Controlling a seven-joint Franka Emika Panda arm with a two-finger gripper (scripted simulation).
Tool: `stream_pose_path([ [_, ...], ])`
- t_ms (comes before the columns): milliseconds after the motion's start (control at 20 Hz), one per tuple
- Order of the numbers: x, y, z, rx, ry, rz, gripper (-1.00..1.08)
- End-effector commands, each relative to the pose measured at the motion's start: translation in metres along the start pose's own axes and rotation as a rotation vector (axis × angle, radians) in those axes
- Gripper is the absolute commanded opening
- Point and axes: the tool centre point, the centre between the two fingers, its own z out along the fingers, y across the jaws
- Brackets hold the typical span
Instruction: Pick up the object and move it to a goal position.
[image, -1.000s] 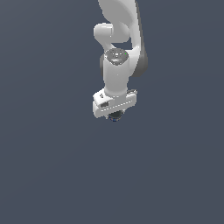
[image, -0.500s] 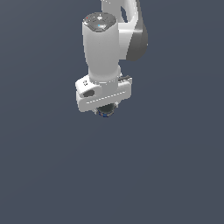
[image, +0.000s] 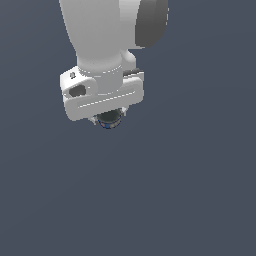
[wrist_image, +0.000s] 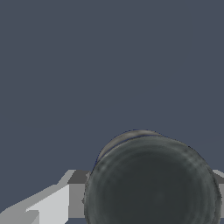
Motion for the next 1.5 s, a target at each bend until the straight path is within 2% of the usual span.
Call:
stream_pose_path([
  [0, 0.004, 0.009, -0.015, 0.000, 0.000, 0.000, -1.00],
  [750, 0.024, 0.048, -0.082, -0.001, 0.000, 0.000, -1.00],
  [1450, 0.034, 0.068, -0.114, -0.001, 0.000, 0.000, -1.00],
])
